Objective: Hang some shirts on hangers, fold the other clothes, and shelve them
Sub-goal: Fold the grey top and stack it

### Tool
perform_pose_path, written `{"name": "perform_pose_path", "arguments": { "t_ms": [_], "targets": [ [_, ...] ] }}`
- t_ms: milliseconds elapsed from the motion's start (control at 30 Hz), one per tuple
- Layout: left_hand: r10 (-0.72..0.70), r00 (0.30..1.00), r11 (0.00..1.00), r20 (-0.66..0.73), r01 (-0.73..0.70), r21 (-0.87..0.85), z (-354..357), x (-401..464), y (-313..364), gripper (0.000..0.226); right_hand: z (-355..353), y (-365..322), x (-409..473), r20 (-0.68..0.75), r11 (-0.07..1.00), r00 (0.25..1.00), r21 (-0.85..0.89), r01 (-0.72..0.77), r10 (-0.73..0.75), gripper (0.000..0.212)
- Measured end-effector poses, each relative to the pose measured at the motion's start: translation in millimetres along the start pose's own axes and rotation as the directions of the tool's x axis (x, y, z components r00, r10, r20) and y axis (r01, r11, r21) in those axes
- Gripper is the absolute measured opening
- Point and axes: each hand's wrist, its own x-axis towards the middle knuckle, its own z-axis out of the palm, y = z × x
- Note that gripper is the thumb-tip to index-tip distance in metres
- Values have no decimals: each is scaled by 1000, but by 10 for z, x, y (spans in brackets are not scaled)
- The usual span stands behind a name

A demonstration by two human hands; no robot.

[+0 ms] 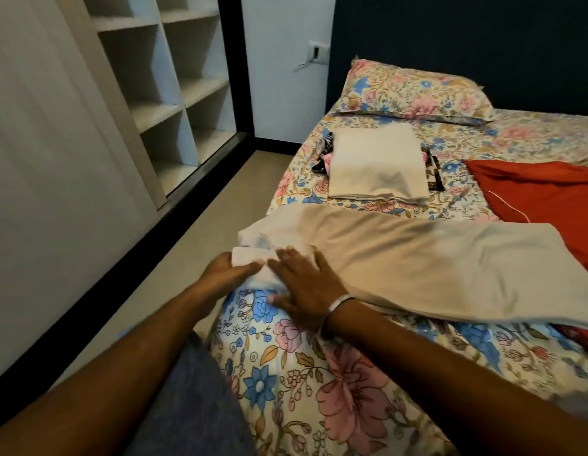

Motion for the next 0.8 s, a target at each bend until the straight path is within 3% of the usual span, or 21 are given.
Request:
{"name": "perform_pose_path", "arguments": {
  "t_ms": [100,267,367,400,467,567,667,733,800],
  "targets": [
    [-76,996,979,-42,67,-192,-65,101,-44,40,104,-22,-25,15,998,1000,-56,-5,6,82],
    [-105,994,931,40,112,-348,-127,50,31,43,-132,-185,-127,117,968,992,237,-84,57,82],
    [-134,984,895,114,169,-413,-118,5,123,36,-371,-254,-166,-8,877,980,446,-176,201,58],
    [-120,990,890,70,139,-434,-102,1,185,33,-460,-242,-172,-84,829,956,523,-196,280,49],
    [-34,997,908,-70,2,-418,-37,-22,361,31,-658,-172,-183,-159,673,895,716,-185,416,41],
    [211,971,917,-114,-237,-320,211,-170,819,18,-983,41,-203,-35,294,866,947,-131,499,39],
    [402,915,893,-37,-401,-204,659,-295,1304,30,-1204,298,-282,164,-90,848,986,-137,504,52],
    [468,878,878,97,-451,-160,980,-327,1527,53,-1257,526,-382,238,-264,827,958,-114,509,66],
    [475,840,876,261,-425,-228,1259,-367,1627,62,-1261,749,-546,268,-395,826,917,-60,496,61]
  ]
}}
